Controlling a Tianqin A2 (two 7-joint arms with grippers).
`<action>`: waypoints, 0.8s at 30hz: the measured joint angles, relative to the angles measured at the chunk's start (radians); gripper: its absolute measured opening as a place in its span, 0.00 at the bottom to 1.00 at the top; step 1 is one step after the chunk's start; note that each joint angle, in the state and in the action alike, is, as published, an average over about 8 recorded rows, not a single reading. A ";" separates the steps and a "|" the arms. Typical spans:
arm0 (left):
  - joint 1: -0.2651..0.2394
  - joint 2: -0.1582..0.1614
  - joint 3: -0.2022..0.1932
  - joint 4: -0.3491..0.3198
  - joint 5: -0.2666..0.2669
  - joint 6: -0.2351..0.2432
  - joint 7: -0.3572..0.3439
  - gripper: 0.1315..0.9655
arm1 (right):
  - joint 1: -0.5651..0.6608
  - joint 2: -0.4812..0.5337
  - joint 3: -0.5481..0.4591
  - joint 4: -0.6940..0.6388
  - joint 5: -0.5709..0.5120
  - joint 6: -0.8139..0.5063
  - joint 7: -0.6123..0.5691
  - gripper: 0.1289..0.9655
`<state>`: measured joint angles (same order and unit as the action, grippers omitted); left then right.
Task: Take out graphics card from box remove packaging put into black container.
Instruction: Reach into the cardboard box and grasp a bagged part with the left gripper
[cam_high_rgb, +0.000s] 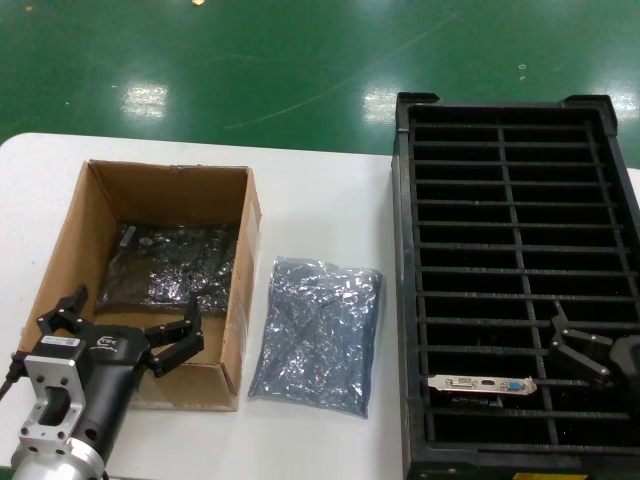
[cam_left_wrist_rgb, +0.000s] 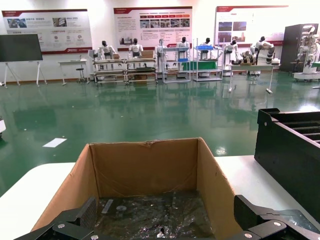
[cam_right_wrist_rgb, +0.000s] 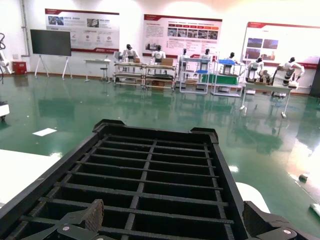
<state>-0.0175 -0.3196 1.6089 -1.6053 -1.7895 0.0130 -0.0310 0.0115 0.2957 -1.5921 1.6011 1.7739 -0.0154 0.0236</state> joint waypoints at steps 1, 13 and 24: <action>0.000 0.000 0.000 0.000 0.000 0.000 0.000 1.00 | 0.000 0.000 0.000 0.000 0.000 0.000 0.000 1.00; 0.000 -0.004 0.001 -0.001 0.000 0.000 0.000 1.00 | 0.000 0.000 0.000 0.000 0.000 0.000 0.000 1.00; -0.066 -0.122 -0.037 0.016 0.012 0.164 0.128 1.00 | 0.000 0.000 0.000 0.000 0.000 0.000 0.000 1.00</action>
<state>-0.0830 -0.4411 1.5722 -1.5894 -1.7771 0.1768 0.0968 0.0115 0.2958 -1.5921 1.6011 1.7739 -0.0153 0.0236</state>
